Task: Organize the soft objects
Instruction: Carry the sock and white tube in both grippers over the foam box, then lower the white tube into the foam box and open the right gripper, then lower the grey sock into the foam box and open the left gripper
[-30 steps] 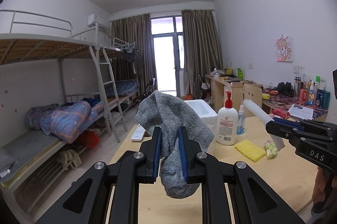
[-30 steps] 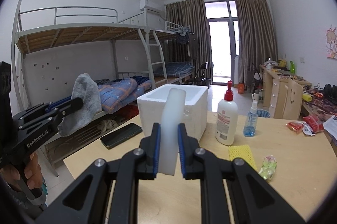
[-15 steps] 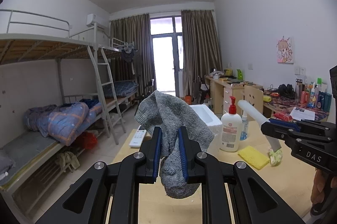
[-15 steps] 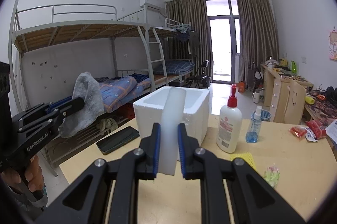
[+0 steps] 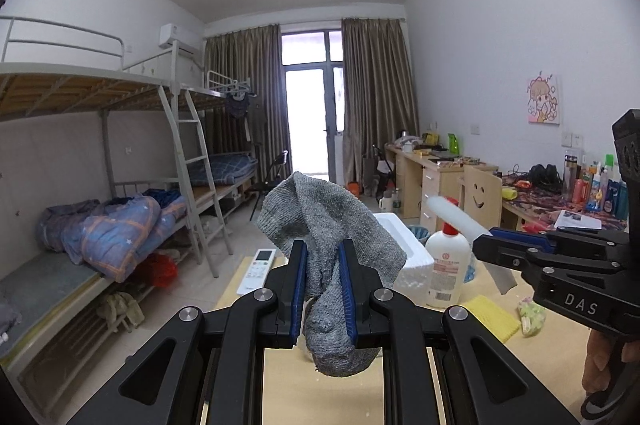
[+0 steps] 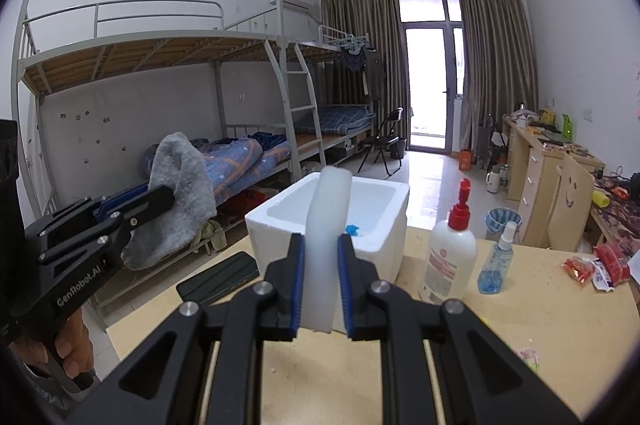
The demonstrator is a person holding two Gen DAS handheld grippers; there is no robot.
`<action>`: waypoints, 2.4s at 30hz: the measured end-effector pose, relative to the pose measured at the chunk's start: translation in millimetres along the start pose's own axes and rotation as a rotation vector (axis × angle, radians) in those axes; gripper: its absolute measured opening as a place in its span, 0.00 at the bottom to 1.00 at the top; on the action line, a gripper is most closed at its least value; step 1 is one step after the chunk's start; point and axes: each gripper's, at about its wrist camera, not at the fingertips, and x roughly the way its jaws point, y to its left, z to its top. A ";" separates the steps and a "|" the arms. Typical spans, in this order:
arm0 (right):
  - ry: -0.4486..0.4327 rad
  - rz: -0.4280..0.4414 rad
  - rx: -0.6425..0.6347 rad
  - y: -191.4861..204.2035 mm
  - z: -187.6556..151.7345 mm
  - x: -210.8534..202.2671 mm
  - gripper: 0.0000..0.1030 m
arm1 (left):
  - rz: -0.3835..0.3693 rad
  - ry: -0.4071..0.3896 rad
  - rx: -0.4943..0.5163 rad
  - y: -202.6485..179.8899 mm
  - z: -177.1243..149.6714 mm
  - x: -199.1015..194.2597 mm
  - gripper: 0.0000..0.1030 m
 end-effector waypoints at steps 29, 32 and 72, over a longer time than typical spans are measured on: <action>0.144 0.035 -0.049 -12.8 29.4 112.2 0.19 | 0.050 0.087 -0.049 17.3 -1.1 54.2 0.17; 0.155 0.038 -0.049 -15.0 28.3 118.2 0.19 | 0.056 0.096 -0.052 19.1 -2.7 58.9 0.17; 0.046 0.003 -0.040 -25.6 42.6 68.6 0.93 | -0.040 0.129 -0.042 7.4 23.7 105.4 0.17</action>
